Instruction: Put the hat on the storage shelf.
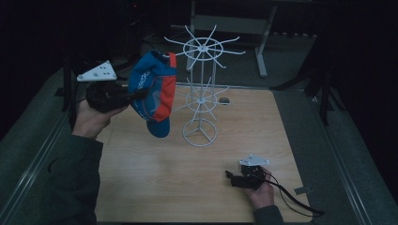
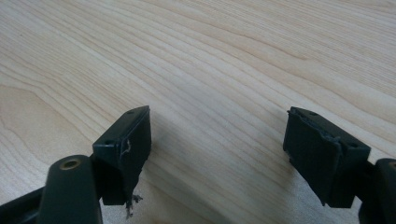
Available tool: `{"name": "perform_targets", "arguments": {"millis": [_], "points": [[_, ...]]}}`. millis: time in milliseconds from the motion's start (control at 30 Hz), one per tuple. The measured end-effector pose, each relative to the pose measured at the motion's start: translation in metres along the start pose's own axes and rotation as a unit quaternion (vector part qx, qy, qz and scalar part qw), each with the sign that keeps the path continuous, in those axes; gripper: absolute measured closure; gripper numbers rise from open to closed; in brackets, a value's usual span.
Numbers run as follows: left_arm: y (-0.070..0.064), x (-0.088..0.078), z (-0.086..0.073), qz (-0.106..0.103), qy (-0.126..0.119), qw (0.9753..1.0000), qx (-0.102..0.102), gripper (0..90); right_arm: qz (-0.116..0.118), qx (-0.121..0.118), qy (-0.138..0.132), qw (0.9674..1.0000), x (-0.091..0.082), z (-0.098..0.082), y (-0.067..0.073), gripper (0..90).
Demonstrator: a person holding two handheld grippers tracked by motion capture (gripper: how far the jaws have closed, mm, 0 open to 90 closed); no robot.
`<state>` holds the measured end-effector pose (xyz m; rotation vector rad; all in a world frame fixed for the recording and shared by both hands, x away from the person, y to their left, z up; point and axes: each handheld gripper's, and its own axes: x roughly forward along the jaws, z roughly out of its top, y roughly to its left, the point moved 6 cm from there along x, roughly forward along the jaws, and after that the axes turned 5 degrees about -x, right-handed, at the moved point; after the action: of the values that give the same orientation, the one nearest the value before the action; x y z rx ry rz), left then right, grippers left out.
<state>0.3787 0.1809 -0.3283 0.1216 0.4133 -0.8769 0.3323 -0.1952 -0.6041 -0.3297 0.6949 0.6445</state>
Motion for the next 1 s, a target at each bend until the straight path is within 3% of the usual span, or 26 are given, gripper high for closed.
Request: {"name": "perform_targets", "arguments": {"millis": [33, 67, 300, 467, 533, 633, 700, 900, 1000], "points": [[0.004, 0.008, -0.008, 0.012, 0.025, 0.9996, -0.002, 85.8, 0.000, 0.000, 0.000, 1.0000, 0.000, 0.000, 0.000, 23.2], [0.004, 0.009, -0.010, 0.016, 0.031, 0.9994, 0.001, 85.1, 0.000, 0.000, 0.000, 1.0000, 0.000, 0.000, 0.000, 23.3], [-0.001, 0.018, -0.013, 0.022, 0.049, 0.9985, 0.012, 78.8, 0.000, 0.000, 0.000, 1.0000, 0.000, 0.000, 0.000, 23.3], [0.000, 0.022, -0.016, 0.058, 0.069, 0.9959, 0.010, 57.2, 0.000, 0.000, 0.000, 1.0000, 0.000, 0.000, 0.000, 23.2], [0.000, 0.022, -0.016, 0.068, 0.059, 0.9959, 0.008, 50.0, 0.000, 0.000, 0.000, 1.0000, 0.000, 0.000, 0.000, 23.3], [0.005, 0.018, -0.017, 0.083, 0.042, 0.9956, -0.012, 41.4, 0.000, 0.000, 0.000, 1.0000, 0.000, 0.000, 0.000, 23.3], [0.009, 0.016, -0.020, 0.084, 0.035, 0.9955, -0.028, 39.6, 0.000, 0.000, -0.001, 1.0000, 0.000, 0.000, 0.000, 23.2], [0.015, 0.011, -0.027, 0.096, 0.028, 0.9938, -0.049, 36.3, 0.000, 0.000, 0.000, 1.0000, 0.000, 0.000, 0.000, 23.3], [0.021, 0.010, -0.037, 0.111, 0.034, 0.9912, -0.064, 36.2, 0.000, 0.000, 0.000, 1.0000, 0.000, 0.000, 0.000, 23.3]]}}
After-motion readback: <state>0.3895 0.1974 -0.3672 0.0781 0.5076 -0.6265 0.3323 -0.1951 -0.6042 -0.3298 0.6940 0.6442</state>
